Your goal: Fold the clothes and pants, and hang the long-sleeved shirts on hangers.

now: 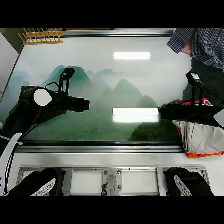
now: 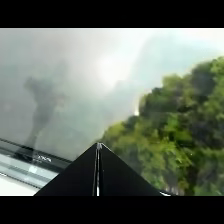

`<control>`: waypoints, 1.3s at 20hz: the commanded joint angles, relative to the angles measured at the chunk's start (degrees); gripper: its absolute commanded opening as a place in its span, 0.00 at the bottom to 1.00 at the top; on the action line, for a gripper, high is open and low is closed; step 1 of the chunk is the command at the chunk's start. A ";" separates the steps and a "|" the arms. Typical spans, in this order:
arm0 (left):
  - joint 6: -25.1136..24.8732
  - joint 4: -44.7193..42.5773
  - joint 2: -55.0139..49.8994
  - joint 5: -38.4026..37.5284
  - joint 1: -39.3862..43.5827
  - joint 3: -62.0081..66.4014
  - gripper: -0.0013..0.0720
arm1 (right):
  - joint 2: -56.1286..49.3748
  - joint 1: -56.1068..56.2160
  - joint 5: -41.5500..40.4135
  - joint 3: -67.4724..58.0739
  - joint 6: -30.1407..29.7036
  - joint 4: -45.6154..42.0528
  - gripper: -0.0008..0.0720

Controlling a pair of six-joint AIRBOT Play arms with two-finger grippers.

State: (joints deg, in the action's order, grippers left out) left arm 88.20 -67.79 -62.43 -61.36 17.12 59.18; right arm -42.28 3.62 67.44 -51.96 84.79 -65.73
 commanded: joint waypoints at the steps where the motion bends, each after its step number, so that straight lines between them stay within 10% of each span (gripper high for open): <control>1: 0.07 -0.02 0.04 0.02 0.02 0.00 0.05 | -0.04 0.04 0.00 0.00 0.02 0.02 0.06; 14: -0.07 -0.96 0.04 0.90 -0.07 0.02 0.07 | -0.04 0.04 0.00 0.00 0.02 0.02 0.06; 16: 0.26 -7.89 0.02 1.70 -1.88 1.01 0.99 | -0.04 0.04 0.00 0.00 0.02 0.02 0.06; 21: 4.35 -27.12 0.04 1.68 -17.25 5.20 0.96 | -0.04 0.04 0.02 0.00 0.02 0.02 0.06; 26: 4.24 -18.95 -5.11 2.03 -39.28 7.58 0.97 | -0.04 0.04 0.00 0.00 0.02 0.02 0.06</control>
State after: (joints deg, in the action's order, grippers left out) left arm 92.07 -90.02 -64.69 -59.55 -11.42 65.30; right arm -42.28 3.62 67.44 -51.96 84.82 -65.71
